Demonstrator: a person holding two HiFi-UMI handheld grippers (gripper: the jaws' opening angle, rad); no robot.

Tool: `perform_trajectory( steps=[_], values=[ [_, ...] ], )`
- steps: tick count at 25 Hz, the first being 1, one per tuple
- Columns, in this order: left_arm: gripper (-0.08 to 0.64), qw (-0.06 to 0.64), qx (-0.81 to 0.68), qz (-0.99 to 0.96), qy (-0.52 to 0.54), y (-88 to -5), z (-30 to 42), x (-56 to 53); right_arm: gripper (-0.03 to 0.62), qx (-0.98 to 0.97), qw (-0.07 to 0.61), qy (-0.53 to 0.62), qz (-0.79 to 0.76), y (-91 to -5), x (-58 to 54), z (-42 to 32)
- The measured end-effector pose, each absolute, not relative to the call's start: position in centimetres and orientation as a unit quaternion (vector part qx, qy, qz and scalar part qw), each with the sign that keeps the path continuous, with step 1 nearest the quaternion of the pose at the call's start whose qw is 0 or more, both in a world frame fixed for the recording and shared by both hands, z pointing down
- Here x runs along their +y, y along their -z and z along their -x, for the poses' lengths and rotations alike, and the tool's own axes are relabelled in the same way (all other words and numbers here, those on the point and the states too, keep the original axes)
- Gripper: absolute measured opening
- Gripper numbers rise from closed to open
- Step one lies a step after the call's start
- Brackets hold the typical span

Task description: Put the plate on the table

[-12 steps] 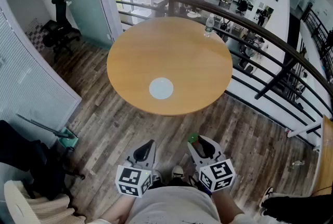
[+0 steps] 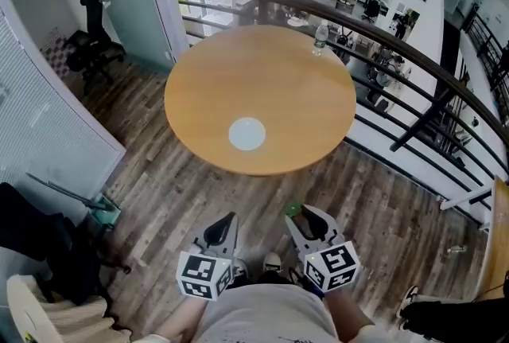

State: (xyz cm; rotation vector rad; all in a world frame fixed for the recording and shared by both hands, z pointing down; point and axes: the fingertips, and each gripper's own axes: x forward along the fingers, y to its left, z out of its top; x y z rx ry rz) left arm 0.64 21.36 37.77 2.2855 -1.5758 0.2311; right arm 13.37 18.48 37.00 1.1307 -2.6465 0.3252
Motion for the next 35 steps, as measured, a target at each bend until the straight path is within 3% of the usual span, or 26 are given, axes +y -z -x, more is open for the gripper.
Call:
perform_trajectory(
  steps=[35],
  values=[
    [0.023, 0.187, -0.524, -0.829, -0.056, -37.8, 5.1, 24.0, 0.155, -0.898, 0.128, -0.128, -0.401, -37.7, 21.5, -8.3]
  ],
)
